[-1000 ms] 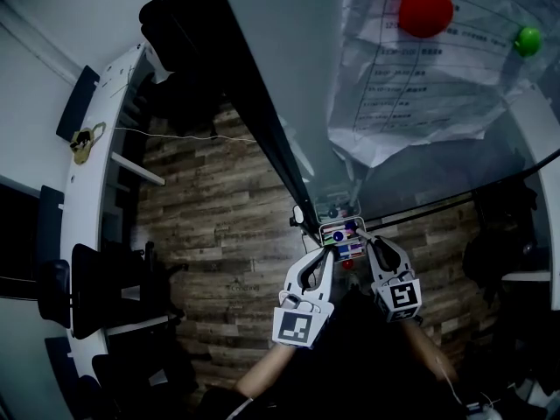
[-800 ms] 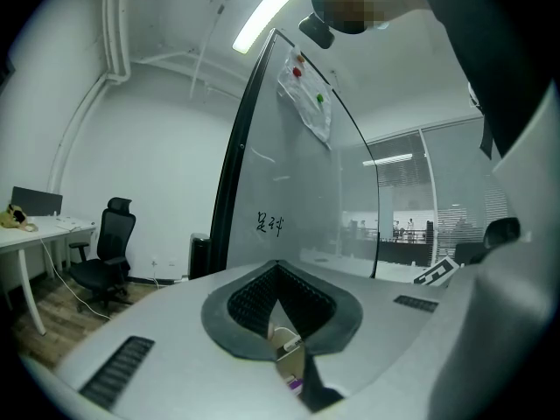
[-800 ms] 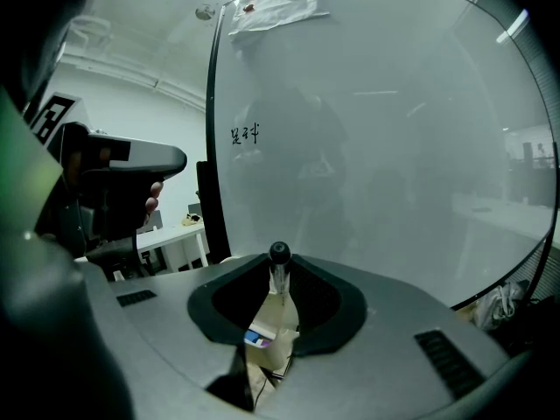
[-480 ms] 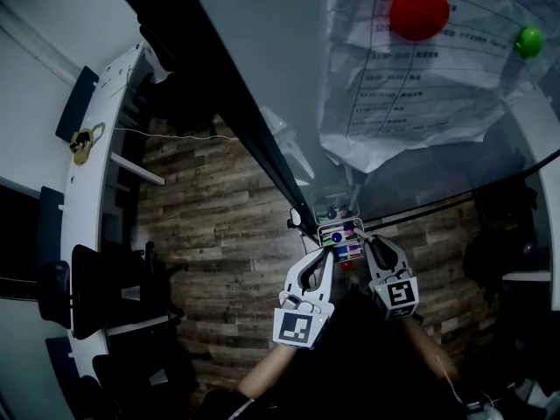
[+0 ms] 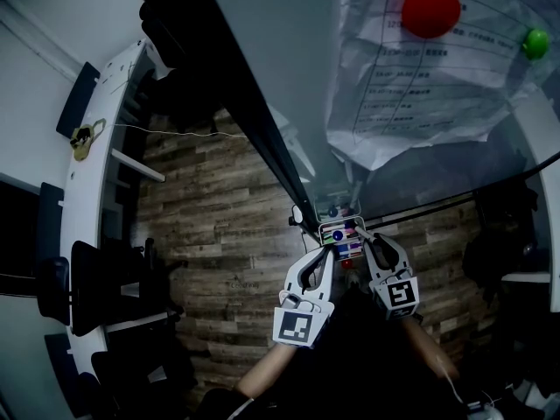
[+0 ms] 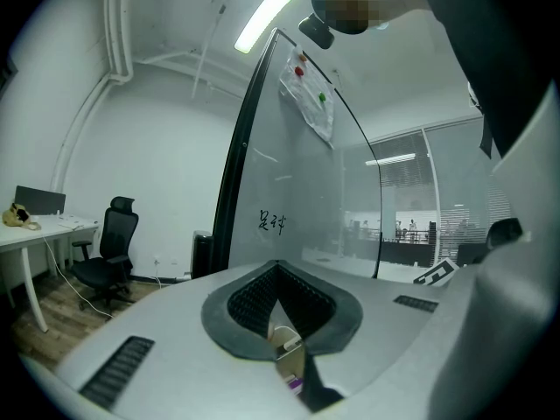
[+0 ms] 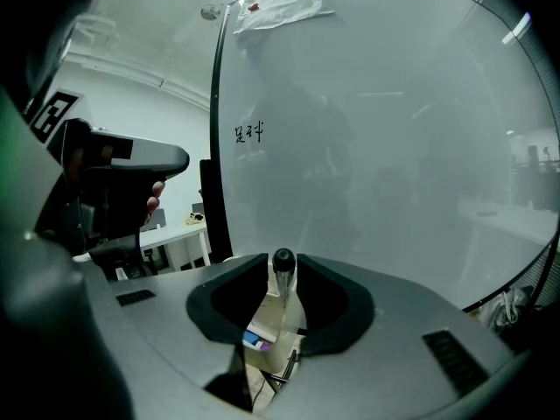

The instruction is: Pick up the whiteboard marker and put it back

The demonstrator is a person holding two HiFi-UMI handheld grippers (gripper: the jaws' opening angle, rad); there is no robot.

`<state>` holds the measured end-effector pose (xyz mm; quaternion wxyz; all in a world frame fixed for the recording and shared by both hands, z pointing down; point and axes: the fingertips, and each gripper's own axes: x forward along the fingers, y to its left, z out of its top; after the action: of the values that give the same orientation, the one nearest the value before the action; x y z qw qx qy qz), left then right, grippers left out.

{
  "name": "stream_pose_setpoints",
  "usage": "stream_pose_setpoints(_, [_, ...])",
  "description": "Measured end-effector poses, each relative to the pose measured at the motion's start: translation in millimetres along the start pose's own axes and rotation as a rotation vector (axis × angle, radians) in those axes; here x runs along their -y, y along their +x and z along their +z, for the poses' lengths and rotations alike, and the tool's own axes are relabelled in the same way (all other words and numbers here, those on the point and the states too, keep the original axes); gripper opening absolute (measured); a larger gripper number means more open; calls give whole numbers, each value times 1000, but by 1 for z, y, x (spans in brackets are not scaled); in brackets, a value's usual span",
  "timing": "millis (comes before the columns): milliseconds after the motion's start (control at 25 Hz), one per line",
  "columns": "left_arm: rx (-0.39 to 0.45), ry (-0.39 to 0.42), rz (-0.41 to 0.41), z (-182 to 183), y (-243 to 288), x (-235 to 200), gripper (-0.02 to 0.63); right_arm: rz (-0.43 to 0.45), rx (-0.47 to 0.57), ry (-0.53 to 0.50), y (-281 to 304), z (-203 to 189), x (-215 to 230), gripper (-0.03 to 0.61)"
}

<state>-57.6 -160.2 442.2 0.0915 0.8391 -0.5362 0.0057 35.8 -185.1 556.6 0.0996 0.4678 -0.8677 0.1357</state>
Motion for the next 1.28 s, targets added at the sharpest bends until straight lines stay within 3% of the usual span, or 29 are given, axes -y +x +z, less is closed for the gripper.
stream_pose_setpoints(720, [46, -1, -40, 9, -27, 8, 2, -75, 103, -2, -41, 29, -5, 95])
stream_pose_setpoints(920, [73, -2, -49, 12, -45, 11, 2, -91, 152, 24, -58, 40, -20, 15])
stream_pose_setpoints(1280, [91, -18, -82, 12, -97, 16, 2, -93, 200, 27, -102, 56, -65, 15])
